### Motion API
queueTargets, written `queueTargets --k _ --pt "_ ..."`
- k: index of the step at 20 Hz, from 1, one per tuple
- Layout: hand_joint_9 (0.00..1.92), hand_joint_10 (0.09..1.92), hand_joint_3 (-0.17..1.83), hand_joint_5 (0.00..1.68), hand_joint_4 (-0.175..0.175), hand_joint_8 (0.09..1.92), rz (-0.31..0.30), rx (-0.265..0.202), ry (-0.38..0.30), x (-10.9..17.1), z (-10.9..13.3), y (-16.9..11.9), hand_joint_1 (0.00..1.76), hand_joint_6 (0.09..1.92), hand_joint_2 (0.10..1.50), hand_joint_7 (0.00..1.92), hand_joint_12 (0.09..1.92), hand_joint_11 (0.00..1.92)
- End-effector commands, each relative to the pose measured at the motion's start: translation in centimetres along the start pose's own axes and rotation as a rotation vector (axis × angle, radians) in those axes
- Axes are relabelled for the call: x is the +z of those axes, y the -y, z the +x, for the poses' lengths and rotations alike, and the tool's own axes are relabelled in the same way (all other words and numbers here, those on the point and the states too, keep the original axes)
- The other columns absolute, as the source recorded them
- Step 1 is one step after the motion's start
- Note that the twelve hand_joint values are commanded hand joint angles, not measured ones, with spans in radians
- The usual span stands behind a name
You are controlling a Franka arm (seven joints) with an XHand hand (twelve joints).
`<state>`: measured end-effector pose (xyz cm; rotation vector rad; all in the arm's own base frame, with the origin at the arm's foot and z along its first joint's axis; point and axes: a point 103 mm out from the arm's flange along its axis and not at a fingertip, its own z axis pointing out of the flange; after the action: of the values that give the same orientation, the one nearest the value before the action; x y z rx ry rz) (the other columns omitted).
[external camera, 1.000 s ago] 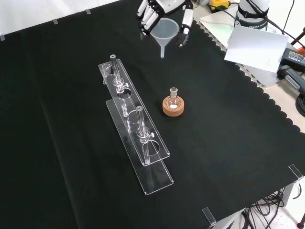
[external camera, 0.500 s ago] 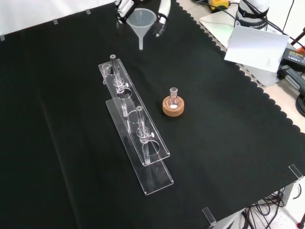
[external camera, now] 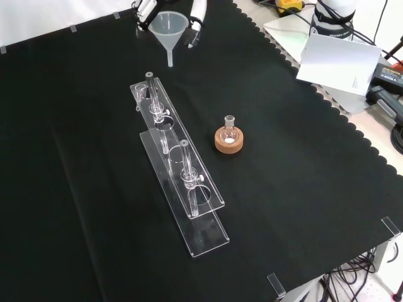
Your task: Put the funnel back on the funnel stand.
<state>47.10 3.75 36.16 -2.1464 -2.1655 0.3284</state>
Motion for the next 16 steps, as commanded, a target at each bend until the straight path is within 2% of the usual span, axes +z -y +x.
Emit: queueTargets --k 1,8,11,16 --pt "0.99 0.41 0.39 0.58 -0.041 0.67 0.004 -0.031 -0.013 0.8 0.3 -3.2 0.56 0.51 0.95 0.63 1.21 0.71" --pt "0.99 0.41 0.39 0.58 -0.042 0.67 -0.025 -0.05 -0.031 2.4 0.4 -5.4 0.56 0.52 0.95 0.63 1.21 0.72" --pt "0.99 0.41 0.39 0.58 -0.044 0.67 -0.054 -0.049 -0.04 2.7 0.3 -6.0 0.56 0.52 0.95 0.62 1.21 0.72" --pt "0.98 0.41 0.39 0.57 -0.046 0.67 -0.064 -0.05 -0.045 3.4 0.3 -7.0 0.56 0.52 0.95 0.61 1.2 0.72"
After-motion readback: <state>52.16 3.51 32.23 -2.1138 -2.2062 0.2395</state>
